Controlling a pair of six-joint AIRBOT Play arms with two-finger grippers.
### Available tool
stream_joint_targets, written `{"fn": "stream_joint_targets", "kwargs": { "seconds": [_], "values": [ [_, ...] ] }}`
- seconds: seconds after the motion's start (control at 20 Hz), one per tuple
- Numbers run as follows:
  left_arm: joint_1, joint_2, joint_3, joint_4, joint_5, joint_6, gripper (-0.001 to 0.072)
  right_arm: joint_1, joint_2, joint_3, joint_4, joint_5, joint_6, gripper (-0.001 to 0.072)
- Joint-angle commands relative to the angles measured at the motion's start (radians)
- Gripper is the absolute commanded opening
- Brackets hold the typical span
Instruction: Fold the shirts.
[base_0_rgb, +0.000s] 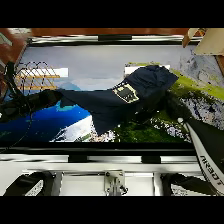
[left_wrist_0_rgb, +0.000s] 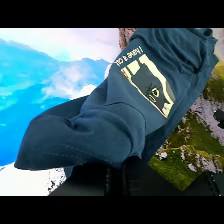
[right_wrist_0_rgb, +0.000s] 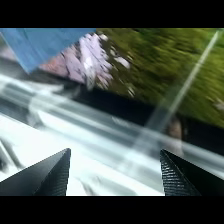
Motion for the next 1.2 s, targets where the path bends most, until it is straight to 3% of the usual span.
{"fn": "stream_joint_targets", "kwargs": {
  "seconds": [0.0, 0.35, 0.7, 1.15],
  "values": [
    [0.000, -0.013, -0.001, 0.078, -0.001, 0.004, 0.0040, 0.145, 0.004, -0.044, 0.018, 0.236, 0.121, 0.0668],
    [0.000, -0.106, -0.032, 0.157, -0.002, 0.003, 0.0040, 0.220, 0.002, -0.044, 0.032, 0.382, 0.257, 0.0668],
    [0.000, -0.120, -0.031, 0.154, 0.002, 0.004, 0.0040, 0.357, -0.109, -0.044, 0.199, 0.509, 0.262, 0.0668],
    [0.000, -0.118, -0.031, 0.154, 0.003, 0.003, 0.0039, 0.364, -0.152, -0.044, 0.217, 0.610, 0.355, 0.0667]
  ]
}}
